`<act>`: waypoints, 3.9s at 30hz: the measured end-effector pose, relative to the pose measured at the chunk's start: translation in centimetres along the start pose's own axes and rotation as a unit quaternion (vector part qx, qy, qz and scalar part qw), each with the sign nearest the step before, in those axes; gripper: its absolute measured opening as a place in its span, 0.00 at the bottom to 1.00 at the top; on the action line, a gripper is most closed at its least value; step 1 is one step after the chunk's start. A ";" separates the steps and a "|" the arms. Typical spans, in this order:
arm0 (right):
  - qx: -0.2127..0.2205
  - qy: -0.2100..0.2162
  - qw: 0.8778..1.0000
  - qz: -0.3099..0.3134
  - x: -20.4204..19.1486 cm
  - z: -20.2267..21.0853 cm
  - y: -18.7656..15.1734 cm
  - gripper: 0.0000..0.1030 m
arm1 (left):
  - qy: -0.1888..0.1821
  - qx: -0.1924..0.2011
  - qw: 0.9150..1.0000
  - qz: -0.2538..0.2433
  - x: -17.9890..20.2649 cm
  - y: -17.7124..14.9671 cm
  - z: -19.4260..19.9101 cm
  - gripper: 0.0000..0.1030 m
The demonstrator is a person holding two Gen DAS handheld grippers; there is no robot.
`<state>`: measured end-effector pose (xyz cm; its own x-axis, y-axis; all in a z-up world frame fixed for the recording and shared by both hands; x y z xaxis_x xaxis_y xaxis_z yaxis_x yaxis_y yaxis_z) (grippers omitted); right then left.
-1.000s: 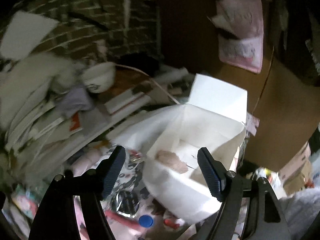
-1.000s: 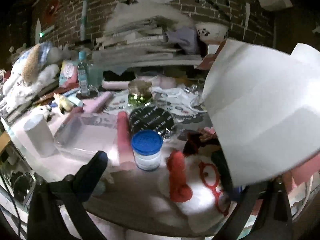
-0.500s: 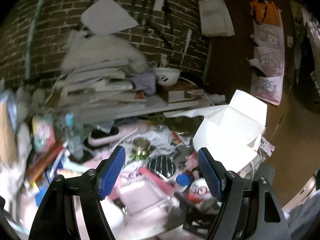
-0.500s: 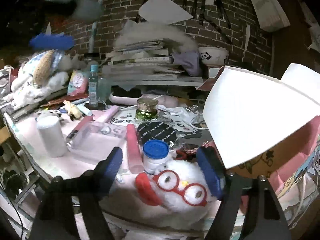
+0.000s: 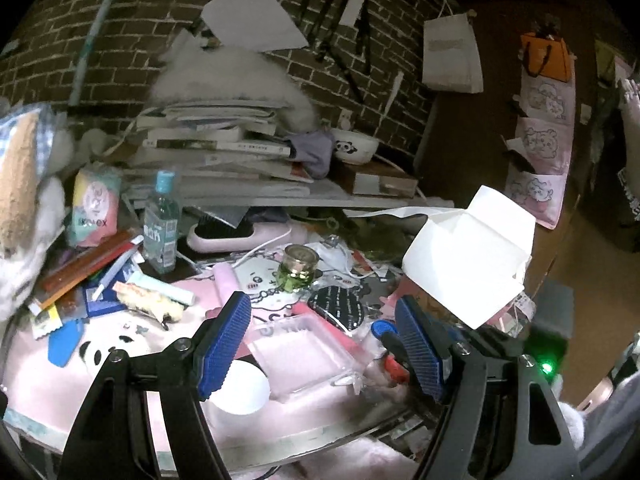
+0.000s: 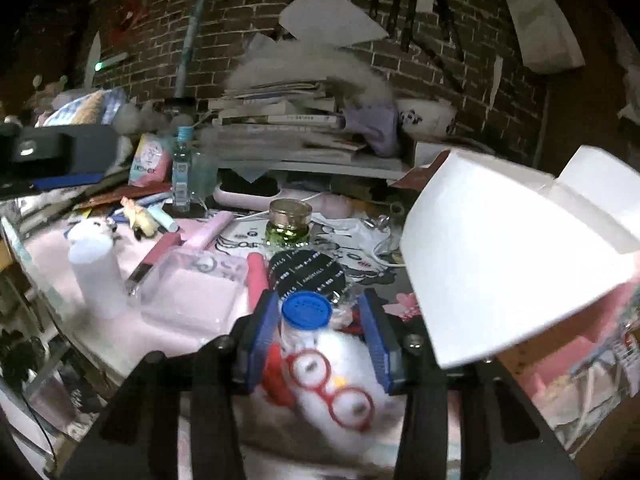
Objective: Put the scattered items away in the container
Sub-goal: 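Grasp the white plush with red glasses with the right tool and lift, then carry the white plush over the white box and open the right tool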
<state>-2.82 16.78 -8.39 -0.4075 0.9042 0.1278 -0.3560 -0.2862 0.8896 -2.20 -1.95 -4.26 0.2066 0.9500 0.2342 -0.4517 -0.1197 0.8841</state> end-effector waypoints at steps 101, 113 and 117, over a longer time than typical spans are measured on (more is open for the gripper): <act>-0.339 0.016 0.940 0.013 18.0 -3.9 8.6 0.31 | -0.009 -0.002 1.000 0.027 0.9 0.0 0.5 0.71; -0.356 0.011 0.934 0.025 18.1 -4.1 7.6 0.69 | -0.006 -0.007 1.000 0.027 0.9 -0.2 0.4 0.71; -0.273 0.005 0.962 0.006 18.3 -1.1 10.4 0.70 | 0.005 -0.005 1.000 0.031 0.5 -0.4 0.3 0.71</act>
<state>-14.88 30.06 2.69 -0.4213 0.8977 0.1290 -0.7390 -0.4222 0.5249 -1.70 -1.49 -4.37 0.1701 0.9436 0.2841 -0.4722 -0.1750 0.8639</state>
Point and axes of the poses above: each gripper's, at about its wrist camera, not at the fingertips, and z roughly against the way its jaws point, x to its right, y to its top, the point moved 2 cm from there along -z, roughly the way its jaws point, and after that the axes turned 9 degrees about y, right-handed, at the moved point
